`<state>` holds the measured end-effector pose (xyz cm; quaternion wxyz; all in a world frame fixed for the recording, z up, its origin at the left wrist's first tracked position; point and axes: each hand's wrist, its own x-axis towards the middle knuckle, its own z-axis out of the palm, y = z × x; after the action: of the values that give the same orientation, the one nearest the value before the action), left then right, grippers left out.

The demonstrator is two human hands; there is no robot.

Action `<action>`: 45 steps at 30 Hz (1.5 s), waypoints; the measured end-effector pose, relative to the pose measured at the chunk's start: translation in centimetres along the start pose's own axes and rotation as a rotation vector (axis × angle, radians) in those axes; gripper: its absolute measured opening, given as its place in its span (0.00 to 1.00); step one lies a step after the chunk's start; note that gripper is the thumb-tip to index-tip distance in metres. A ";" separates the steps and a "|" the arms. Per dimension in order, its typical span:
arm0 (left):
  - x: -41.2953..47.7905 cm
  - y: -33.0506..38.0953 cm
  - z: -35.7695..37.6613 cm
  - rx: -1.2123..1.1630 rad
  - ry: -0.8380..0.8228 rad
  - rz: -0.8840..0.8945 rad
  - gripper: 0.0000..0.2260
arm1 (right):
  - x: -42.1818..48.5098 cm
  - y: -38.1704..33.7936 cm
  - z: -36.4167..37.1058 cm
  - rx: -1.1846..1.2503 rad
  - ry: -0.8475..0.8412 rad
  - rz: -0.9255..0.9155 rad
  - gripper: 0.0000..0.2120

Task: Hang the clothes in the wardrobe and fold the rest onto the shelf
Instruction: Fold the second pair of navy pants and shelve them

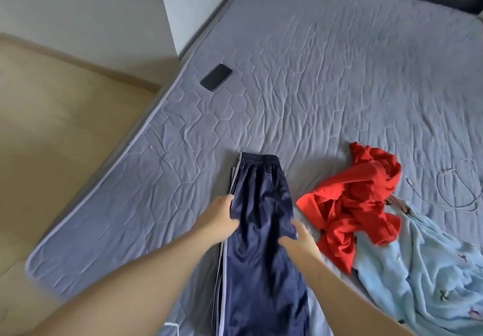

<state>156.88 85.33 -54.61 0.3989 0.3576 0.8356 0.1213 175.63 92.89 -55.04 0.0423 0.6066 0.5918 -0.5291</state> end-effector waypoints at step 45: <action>-5.3 -7.5 21.8 0.584 -0.817 -0.037 0.15 | -0.8 17.5 6.7 -1.044 -0.755 -0.047 0.21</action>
<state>171.82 74.44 -69.43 0.5789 0.4576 0.6164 -0.2748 185.27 82.64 -67.48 0.5254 0.2651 0.7290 -0.3494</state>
